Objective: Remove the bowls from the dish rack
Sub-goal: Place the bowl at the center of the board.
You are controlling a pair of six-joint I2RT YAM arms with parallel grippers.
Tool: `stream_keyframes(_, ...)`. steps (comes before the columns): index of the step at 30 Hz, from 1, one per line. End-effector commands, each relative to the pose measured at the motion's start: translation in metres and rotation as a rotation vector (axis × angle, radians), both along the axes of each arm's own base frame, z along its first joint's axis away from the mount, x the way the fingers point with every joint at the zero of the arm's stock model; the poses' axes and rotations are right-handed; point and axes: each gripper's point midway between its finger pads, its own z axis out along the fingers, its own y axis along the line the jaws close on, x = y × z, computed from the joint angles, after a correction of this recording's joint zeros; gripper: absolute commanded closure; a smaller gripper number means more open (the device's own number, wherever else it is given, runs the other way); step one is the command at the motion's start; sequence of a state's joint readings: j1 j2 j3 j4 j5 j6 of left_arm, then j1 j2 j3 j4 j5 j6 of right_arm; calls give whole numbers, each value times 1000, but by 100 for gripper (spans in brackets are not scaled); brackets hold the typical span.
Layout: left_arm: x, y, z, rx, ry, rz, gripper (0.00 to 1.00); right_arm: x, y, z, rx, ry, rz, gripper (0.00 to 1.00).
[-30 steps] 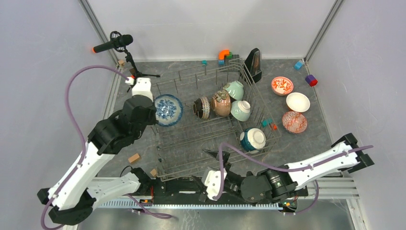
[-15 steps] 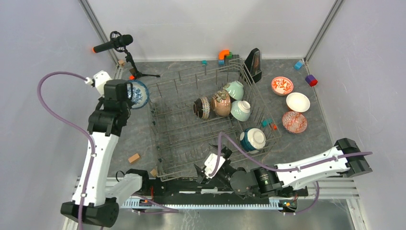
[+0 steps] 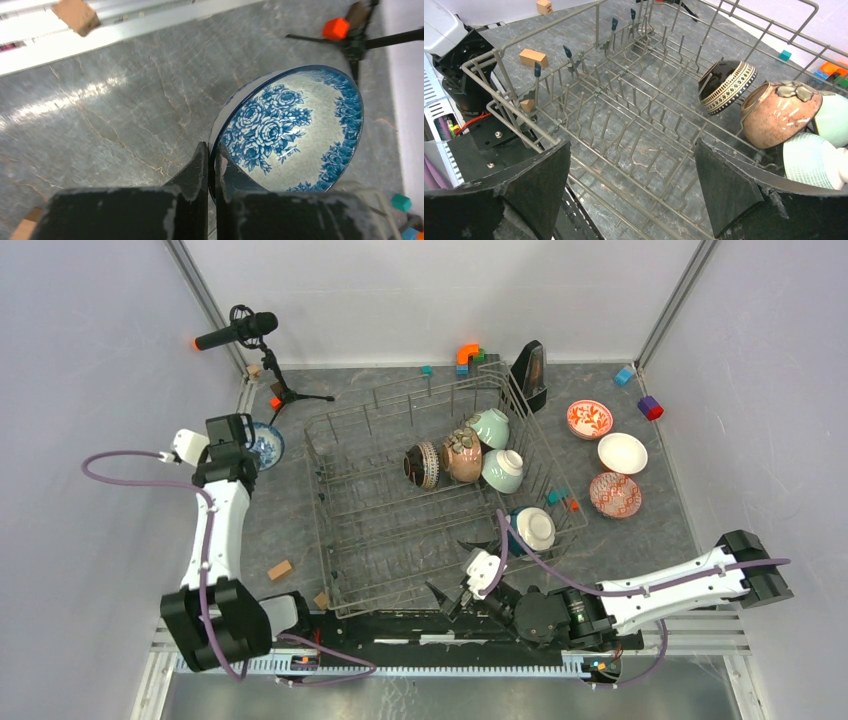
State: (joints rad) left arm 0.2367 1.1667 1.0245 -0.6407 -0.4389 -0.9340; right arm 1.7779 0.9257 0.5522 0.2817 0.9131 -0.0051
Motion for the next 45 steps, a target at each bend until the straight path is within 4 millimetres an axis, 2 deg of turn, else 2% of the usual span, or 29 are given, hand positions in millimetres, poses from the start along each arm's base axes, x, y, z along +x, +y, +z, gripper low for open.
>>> stream_keyframes(1,38,6,-16,-96,-170,96,98,-1,-4,4,92,51,3,2)
stream_keyframes(8,51,14,-66,-117,-99,108,98,1,-11,-5,89,53,-2,2)
stream_keyframes(13,59,19,-91,-162,-89,114,98,3,-14,-14,90,59,-16,2)
stream_keyframes(19,65,20,-110,-187,-36,111,98,1,-9,-24,43,44,-10,2)
stream_keyframes(34,69,17,-137,-217,38,78,98,4,-9,-18,27,22,-27,2)
stream_keyframes(35,70,16,-137,-217,45,72,95,4,-10,-18,25,19,-28,2)
stream_keyframes(40,67,14,-139,-218,55,53,68,6,-12,-16,18,17,-38,2)
stream_keyframes(45,66,9,-136,-227,38,34,55,7,-13,-18,12,15,-41,2)
